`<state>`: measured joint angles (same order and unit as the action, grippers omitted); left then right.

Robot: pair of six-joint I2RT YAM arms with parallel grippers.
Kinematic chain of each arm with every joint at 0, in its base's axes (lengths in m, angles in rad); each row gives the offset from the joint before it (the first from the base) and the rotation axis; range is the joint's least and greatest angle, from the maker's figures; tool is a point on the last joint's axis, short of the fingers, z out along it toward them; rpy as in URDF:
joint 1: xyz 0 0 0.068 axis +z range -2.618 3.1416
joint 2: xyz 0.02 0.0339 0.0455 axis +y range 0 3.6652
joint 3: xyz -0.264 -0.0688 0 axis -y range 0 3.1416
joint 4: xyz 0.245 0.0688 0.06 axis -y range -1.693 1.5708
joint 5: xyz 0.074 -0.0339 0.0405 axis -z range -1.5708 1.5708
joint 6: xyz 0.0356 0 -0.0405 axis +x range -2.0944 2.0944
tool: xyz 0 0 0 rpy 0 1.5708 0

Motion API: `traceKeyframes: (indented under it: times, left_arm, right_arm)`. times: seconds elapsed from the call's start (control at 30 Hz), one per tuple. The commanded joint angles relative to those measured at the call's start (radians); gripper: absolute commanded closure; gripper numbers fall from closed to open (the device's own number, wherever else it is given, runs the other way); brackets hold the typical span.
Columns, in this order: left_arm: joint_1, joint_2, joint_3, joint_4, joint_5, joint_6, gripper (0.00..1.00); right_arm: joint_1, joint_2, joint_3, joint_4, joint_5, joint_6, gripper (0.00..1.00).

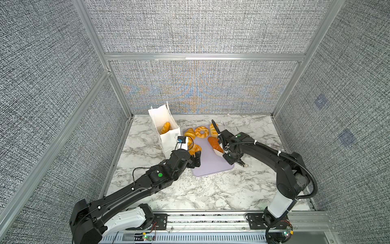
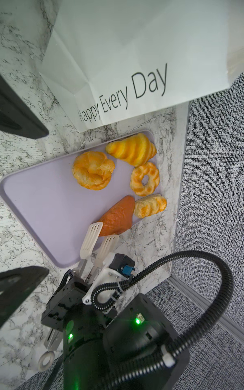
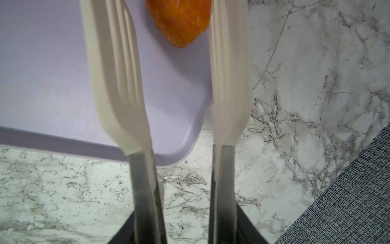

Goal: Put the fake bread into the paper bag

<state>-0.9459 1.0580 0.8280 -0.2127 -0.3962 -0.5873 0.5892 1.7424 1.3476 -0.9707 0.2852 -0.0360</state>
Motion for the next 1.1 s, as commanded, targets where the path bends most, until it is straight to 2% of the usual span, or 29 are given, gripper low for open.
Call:
traceKeyframes:
  times: [0.0,0.2,0.43,0.8,1.07]
  left_arm:
    - [-0.001,0.003,0.002,0.017,0.003,0.006,0.04]
    - [0.000,0.000,0.004,0.009,0.003,0.016,0.04]
    - [0.000,-0.013,-0.002,0.002,-0.001,0.024,0.04]
    - [0.000,-0.056,-0.025,-0.006,-0.019,0.014,0.04]
    - [0.000,-0.056,-0.017,-0.012,-0.026,0.020,0.04]
  right_arm:
    - [0.002,-0.003,0.029,-0.029,0.014,0.064,0.49]
    - [0.010,0.016,0.042,-0.017,0.002,0.139,0.47]
    - [0.021,0.078,0.108,-0.015,0.017,0.151,0.47]
    - [0.028,0.164,0.142,-0.036,0.063,0.120,0.47]
    - [0.061,0.153,0.133,-0.058,0.031,0.031,0.55]
